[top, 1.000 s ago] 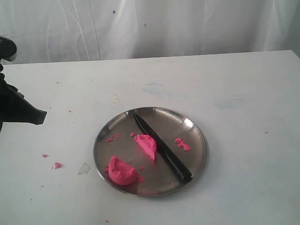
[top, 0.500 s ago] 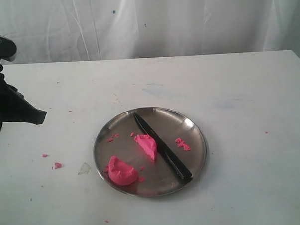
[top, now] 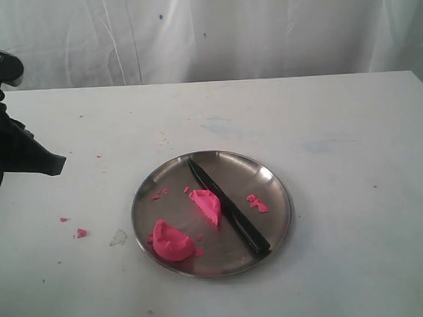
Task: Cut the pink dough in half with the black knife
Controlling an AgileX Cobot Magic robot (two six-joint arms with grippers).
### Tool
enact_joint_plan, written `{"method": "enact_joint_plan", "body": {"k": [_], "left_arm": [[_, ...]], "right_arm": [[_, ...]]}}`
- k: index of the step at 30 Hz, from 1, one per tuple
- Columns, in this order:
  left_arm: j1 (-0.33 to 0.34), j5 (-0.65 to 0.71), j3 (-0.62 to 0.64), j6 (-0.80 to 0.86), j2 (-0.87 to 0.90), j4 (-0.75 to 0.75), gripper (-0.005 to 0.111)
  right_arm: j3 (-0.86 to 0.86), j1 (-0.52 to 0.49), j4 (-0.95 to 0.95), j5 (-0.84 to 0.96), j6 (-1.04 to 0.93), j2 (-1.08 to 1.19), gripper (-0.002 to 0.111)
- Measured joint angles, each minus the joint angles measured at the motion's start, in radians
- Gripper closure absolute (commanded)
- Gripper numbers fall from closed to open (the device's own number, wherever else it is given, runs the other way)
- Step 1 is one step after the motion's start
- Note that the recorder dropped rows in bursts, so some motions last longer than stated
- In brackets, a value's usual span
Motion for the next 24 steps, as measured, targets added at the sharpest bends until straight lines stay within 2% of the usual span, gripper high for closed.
{"method": "enact_joint_plan", "body": {"k": [6,9,14,16,21,24], "left_arm": [[0.010,-0.010,0.000,0.000,-0.067,0.000,0.107],[0.078,-0.082,0.000,0.000,-0.161,-0.008,0.107],[0.281,-0.175,0.000,0.000,-0.404,-0.008,0.107],[0.328,-0.178,0.000,0.000,-0.502,-0.008,0.107],[0.351,-0.181,0.000,0.008,-0.681,0.000,0.107],[0.363,-0.112,0.000,0.015,-0.757,0.013,0.107]], "right_arm": [[0.000,0.000,0.000,0.002,0.000,0.000,0.108],[0.000,0.000,0.000,0.002,0.000,0.000,0.108],[0.000,0.000,0.000,0.002,0.000,0.000,0.108],[0.000,0.000,0.000,0.002,0.000,0.000,0.108],[0.000,0.000,0.000,0.006,0.000,0.000,0.108],[0.000,0.000,0.000,0.006,0.000,0.000,0.108]]}}
